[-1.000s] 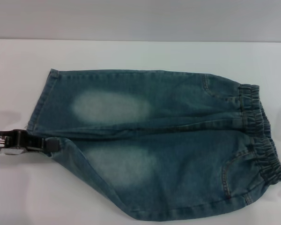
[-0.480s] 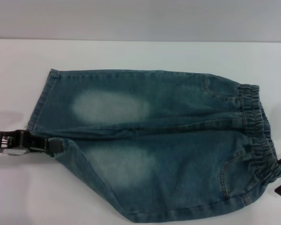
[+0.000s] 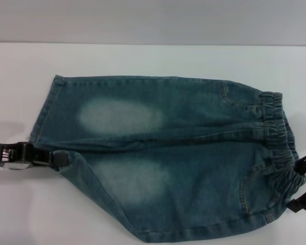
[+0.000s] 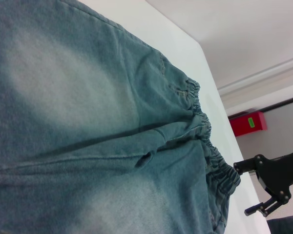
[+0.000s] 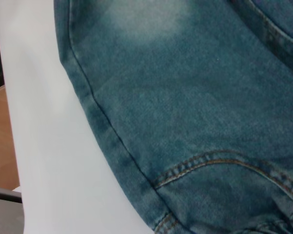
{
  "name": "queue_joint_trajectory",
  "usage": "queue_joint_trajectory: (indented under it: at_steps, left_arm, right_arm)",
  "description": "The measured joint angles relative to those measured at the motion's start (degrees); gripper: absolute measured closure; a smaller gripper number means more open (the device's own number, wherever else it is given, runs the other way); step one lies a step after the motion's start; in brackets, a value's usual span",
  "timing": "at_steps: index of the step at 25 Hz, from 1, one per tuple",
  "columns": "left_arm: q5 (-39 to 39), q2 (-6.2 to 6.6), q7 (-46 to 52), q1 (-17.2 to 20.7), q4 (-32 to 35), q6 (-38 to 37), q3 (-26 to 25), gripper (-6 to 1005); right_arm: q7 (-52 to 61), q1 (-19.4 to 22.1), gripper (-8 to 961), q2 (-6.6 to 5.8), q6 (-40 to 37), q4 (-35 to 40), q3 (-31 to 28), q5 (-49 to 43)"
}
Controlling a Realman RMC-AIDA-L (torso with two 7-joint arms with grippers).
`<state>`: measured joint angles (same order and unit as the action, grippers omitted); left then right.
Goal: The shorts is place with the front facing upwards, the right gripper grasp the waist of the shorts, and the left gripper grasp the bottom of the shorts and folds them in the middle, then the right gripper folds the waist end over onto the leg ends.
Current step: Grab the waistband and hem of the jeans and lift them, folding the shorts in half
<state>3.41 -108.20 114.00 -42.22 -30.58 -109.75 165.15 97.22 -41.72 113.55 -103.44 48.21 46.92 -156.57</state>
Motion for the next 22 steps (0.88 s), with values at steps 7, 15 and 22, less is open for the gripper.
queue_joint_trajectory:
  at_steps: [7,15,22]
  left_arm:
    - [0.13,0.07,0.0,-0.33,0.0,0.12,0.0,906]
    - [0.57,0.29,0.0,-0.49,0.0,0.16,0.0,902]
    - [1.29,0.37,0.03,-0.34,-0.63,0.21,-0.01,900]
  right_arm:
    - [-1.36,0.24,295,0.19,0.7,0.0,-0.47,0.01]
    - [-1.4,0.24,603,-0.56,0.46,-0.02,-0.16,-0.28]
    - [-1.42,0.77,775,-1.49,0.7,0.06,-0.89,-0.39]
